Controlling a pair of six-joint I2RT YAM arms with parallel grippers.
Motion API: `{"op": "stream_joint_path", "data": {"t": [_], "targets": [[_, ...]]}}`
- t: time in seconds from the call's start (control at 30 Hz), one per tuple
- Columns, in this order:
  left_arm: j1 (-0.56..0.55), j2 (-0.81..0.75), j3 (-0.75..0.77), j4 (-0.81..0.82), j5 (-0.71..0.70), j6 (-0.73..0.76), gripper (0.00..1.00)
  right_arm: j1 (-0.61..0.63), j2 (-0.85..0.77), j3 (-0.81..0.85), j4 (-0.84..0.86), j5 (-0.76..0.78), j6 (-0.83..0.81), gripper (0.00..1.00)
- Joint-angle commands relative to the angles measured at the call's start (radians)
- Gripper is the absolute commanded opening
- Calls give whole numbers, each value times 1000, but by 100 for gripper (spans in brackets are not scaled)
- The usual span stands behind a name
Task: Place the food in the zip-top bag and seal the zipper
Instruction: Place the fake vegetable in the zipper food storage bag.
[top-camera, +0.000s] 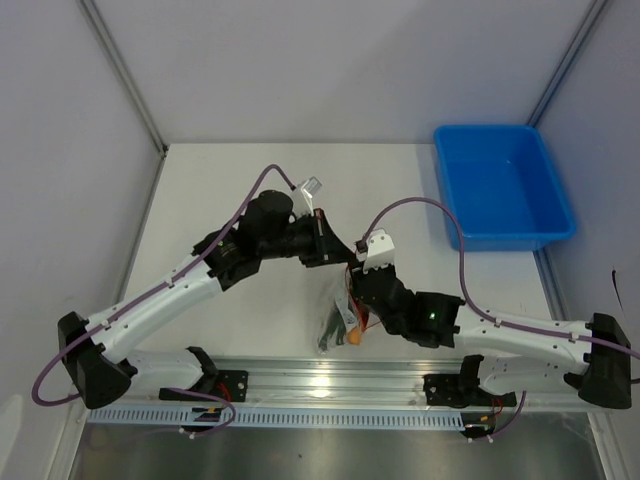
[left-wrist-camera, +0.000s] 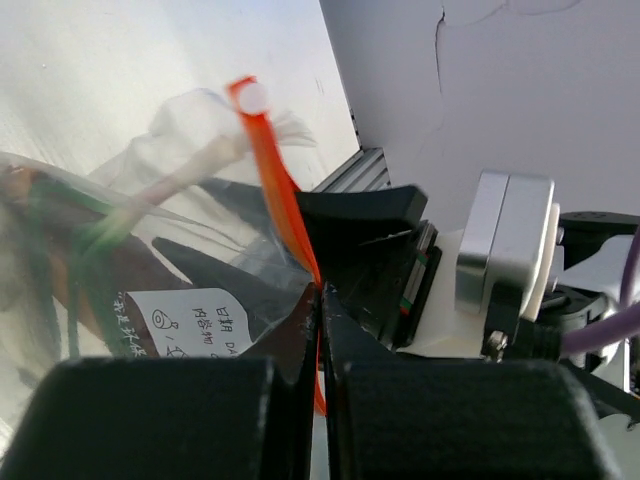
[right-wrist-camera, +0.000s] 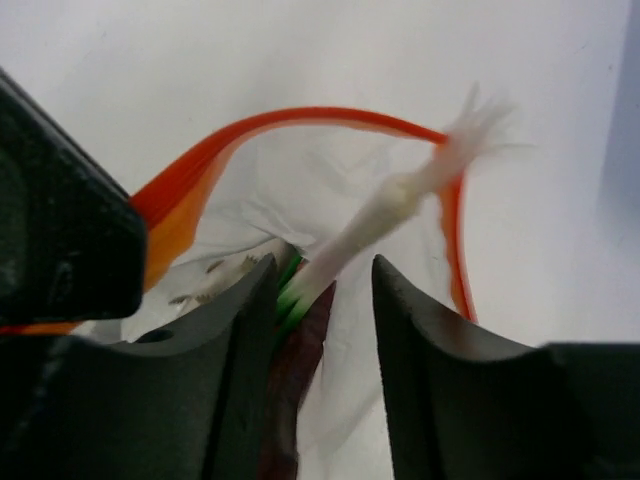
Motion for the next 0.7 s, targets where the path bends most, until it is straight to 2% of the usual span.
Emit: {"op": "stream_joint_path", "data": {"t": [0.0,0.2,0.37,0.4,0.47,0.67], "targets": [[-1,-20,-20,101,36,-26,1,-38,-39,76,-78,-98,79,49],[0,-12,-34,105,33,2,1,-84,-103,186,-185,-194,96,73],[0,-5,-25,101,44,28,1,-82,-131,346,-263,-227,93,75],[0,-1,-22,101,48,40,1,-88,-129,367,-298,-226,93,79],[0,2,-14,94,54,52,1,-133,-109,429,-338,-261,89,80],[2,20,7,62,84,104,1,-237,-120,455,-417,-371,69,83]]}}
